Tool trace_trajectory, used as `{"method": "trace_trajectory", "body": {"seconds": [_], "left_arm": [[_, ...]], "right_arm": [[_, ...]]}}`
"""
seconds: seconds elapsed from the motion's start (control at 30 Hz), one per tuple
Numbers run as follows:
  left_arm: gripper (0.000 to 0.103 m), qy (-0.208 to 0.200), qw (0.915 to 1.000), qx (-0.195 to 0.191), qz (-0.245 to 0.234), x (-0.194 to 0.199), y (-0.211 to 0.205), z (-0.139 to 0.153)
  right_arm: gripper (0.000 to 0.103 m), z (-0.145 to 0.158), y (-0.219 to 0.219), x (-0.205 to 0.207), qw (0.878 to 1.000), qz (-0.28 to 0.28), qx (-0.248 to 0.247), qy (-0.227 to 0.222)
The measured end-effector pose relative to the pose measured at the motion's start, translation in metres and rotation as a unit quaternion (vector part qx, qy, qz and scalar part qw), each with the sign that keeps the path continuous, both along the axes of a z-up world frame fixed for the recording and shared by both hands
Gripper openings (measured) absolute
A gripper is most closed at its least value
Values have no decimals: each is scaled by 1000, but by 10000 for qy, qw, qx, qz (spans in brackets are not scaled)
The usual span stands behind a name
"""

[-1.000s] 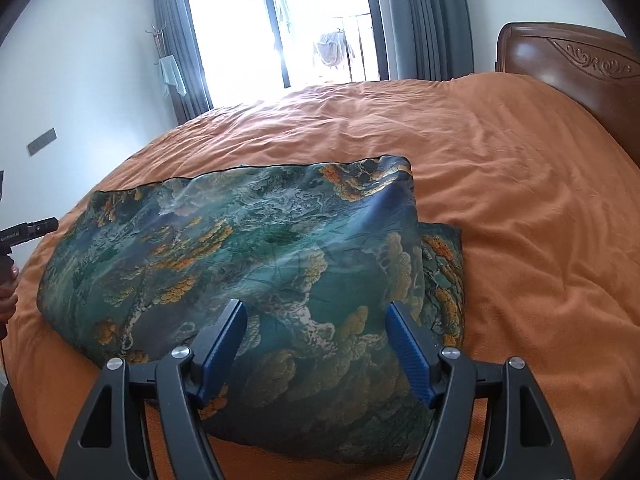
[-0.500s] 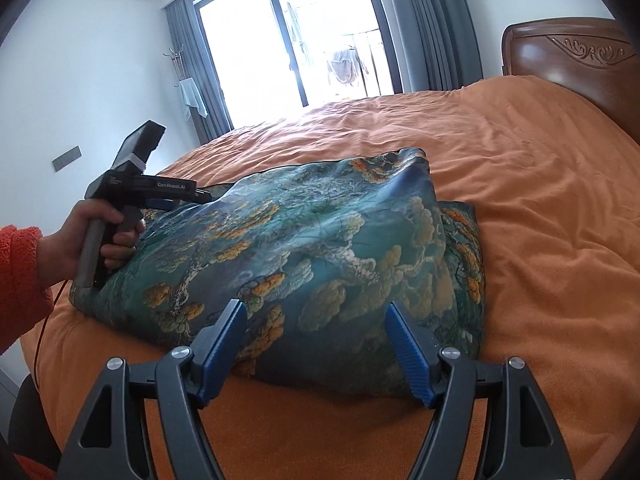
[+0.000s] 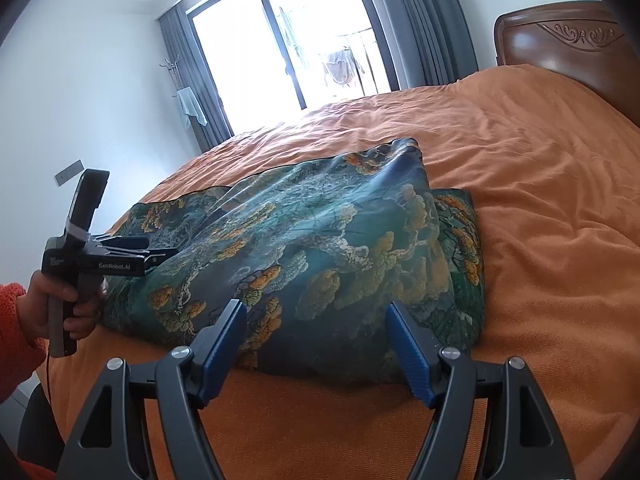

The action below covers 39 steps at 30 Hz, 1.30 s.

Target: Fold large clothes

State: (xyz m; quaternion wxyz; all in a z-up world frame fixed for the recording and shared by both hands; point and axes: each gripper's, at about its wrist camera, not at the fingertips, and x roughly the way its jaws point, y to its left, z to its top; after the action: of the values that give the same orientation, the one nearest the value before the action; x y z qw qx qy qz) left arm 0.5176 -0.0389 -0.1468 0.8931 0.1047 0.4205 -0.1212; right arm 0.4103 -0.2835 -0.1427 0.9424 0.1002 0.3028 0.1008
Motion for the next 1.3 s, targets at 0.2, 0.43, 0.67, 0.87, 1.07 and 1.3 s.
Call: {"method": "trace_trajectory", "body": {"seconds": [0.2, 0.43, 0.67, 0.87, 1.07, 1.3], "left_arm": [[100, -78, 9998, -194, 70, -26, 8, -2], [100, -161, 9998, 91, 25, -42, -1, -14], [102, -30, 9996, 113, 249, -39, -1, -18], [102, 33, 9992, 241, 313, -48, -4, -17], [102, 43, 9990, 263, 350, -51, -8, -17], [102, 39, 9991, 248, 338, -52, -6, -17]], "right_arm": [[73, 3, -3, -5, 9999, -118, 62, -18], [73, -2, -4, -13, 9996, -214, 136, 83], [73, -7, -4, -12, 9996, -214, 56, 150], [73, -11, -6, -10, 9995, -230, 115, 186], [73, -12, -6, -11, 9995, -231, 73, 195], [73, -14, -4, -8, 9994, -249, 12, 234]]}}
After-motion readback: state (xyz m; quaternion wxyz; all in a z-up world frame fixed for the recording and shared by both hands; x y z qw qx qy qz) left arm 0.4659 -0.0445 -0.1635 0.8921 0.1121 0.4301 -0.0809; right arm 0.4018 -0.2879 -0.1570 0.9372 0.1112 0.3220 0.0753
